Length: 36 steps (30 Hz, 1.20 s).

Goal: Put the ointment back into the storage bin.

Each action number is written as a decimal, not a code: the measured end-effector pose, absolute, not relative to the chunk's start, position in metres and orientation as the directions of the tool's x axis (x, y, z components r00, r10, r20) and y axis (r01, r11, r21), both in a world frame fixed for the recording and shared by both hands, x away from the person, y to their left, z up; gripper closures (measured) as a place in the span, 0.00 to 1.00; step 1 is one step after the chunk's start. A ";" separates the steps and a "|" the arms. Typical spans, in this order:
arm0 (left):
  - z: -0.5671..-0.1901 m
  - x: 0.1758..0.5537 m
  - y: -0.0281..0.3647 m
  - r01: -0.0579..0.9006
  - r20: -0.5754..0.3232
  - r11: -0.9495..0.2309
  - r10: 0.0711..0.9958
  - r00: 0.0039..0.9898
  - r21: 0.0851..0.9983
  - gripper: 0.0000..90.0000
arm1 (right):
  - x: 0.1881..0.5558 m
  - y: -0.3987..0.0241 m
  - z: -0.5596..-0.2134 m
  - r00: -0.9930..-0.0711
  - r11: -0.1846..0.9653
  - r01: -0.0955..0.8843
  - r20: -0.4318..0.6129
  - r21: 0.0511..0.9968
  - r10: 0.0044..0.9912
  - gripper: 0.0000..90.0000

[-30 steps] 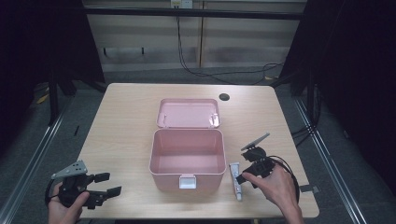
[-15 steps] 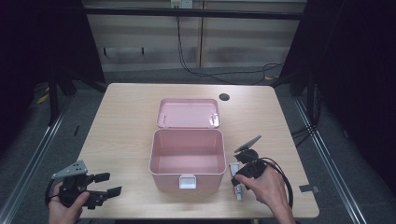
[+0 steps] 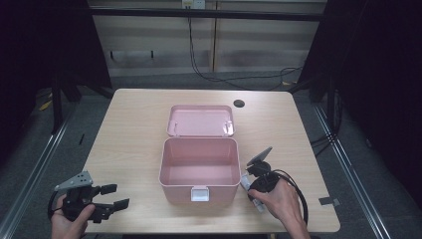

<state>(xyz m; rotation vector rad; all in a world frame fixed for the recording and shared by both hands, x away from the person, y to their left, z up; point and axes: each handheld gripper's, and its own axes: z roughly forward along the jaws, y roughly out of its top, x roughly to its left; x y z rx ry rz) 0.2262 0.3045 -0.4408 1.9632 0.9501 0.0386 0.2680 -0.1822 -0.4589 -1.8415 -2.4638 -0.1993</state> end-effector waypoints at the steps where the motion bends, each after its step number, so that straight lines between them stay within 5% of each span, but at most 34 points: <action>1: -0.441 0.226 0.304 0.601 -0.331 -0.277 0.630 0.702 0.749 0.21 | 0.268 -0.182 -0.459 -0.286 0.279 0.958 0.121 0.068 0.951 0.78; 36: -0.441 0.226 0.305 0.603 -0.332 -0.280 0.629 0.703 0.747 0.21 | 0.271 -0.180 -0.460 -0.340 0.335 0.940 0.091 0.063 0.936 0.80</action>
